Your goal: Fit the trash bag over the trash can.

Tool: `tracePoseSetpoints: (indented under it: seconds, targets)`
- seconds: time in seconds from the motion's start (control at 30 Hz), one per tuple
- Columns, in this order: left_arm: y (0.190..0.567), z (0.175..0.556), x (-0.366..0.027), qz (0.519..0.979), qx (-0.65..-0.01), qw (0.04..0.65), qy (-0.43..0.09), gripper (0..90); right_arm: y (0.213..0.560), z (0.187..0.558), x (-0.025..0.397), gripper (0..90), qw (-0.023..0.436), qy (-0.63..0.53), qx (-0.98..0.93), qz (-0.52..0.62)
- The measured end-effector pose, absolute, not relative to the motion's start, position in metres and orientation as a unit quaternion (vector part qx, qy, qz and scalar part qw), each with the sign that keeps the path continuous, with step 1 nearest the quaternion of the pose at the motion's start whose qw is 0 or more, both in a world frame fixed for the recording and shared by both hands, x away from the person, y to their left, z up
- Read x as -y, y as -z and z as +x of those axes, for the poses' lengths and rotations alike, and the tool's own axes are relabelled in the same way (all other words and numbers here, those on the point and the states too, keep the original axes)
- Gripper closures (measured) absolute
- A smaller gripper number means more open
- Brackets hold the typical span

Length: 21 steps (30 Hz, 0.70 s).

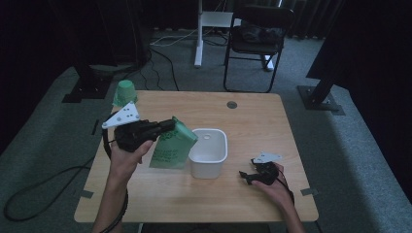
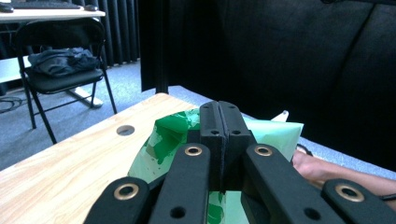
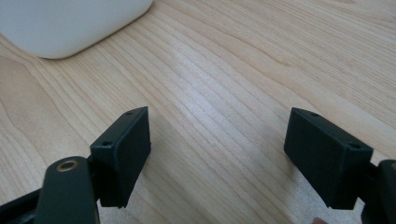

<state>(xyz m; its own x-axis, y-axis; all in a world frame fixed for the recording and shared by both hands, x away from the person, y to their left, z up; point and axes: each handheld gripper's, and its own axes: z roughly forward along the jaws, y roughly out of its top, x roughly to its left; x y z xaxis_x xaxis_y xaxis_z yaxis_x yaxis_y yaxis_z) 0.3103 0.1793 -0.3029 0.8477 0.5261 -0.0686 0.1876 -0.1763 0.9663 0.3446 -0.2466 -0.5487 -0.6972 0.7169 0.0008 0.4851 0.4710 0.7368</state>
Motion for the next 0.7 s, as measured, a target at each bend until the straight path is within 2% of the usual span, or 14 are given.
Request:
tracePoseSetpoints:
  seconds: [0.7]
  targets:
    - [0.267,0.307,-0.158,0.750,-0.193,0.619,-0.134,90.0,0.549,0.345,0.247,22.4,0.156,-0.371,-0.843,0.356]
